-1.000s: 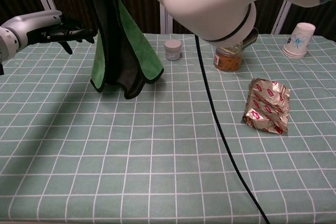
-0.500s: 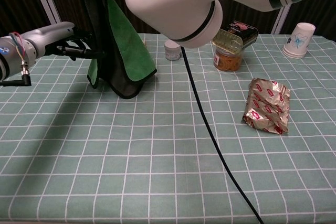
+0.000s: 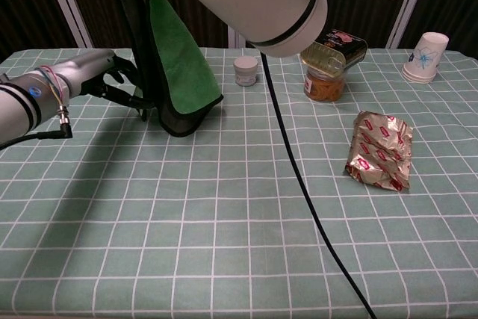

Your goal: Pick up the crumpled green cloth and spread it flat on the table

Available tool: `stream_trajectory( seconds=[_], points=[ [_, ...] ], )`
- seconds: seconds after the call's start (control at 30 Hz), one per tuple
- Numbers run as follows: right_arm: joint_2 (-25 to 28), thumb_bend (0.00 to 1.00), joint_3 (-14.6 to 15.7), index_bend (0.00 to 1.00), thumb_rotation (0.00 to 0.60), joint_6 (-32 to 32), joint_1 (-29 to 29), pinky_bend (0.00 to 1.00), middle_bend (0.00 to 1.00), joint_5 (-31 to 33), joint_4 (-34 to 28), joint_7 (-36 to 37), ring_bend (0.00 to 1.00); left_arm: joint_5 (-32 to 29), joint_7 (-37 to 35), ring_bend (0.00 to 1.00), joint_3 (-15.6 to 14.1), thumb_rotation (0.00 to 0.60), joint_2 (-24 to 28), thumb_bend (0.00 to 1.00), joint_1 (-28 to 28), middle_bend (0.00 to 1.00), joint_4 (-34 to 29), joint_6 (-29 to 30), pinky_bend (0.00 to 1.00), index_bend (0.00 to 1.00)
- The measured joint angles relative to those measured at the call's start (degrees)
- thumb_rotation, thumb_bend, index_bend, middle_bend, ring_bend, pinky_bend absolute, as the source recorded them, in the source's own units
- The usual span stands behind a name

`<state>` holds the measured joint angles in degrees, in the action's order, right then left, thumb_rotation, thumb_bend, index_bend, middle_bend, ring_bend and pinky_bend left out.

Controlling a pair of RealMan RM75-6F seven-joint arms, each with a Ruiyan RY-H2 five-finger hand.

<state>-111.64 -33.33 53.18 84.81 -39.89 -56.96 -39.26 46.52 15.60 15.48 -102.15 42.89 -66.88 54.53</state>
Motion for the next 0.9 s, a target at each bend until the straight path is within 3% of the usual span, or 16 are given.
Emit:
stream_trajectory(
  seconds=[0.1, 0.57, 0.9],
  points=[
    [0.85, 0.46, 0.37, 0.7, 0.6, 0.28, -0.62, 0.0, 0.18, -0.04, -1.46, 0.31, 0.03, -0.85, 0.58, 0.2, 0.46, 0.44, -1.19, 0.0, 0.04, 0.26, 1.35, 0.36, 0.35, 0.34],
    [3.01, 0.47, 1.72, 0.69, 0.6, 1.1, -2.26, 0.0, 0.18, 0.79, -5.45, 1.45, 0.03, -4.2, 0.79, 0.2, 3.25, 0.46, -2.8, 0.03, -0.24, 0.26, 1.97, 0.11, 0.36, 0.44],
    [3.86, 0.49, 2.27, 0.69, 0.6, 1.13, -2.69, 0.0, 0.17, 1.46, -6.13, 1.91, 0.03, -5.1, -0.76, 0.23, 5.25, 0.478, -4.43, 0.18, -0.26, 0.33, 3.43, 0.41, 0.4, 0.58]
  ],
)
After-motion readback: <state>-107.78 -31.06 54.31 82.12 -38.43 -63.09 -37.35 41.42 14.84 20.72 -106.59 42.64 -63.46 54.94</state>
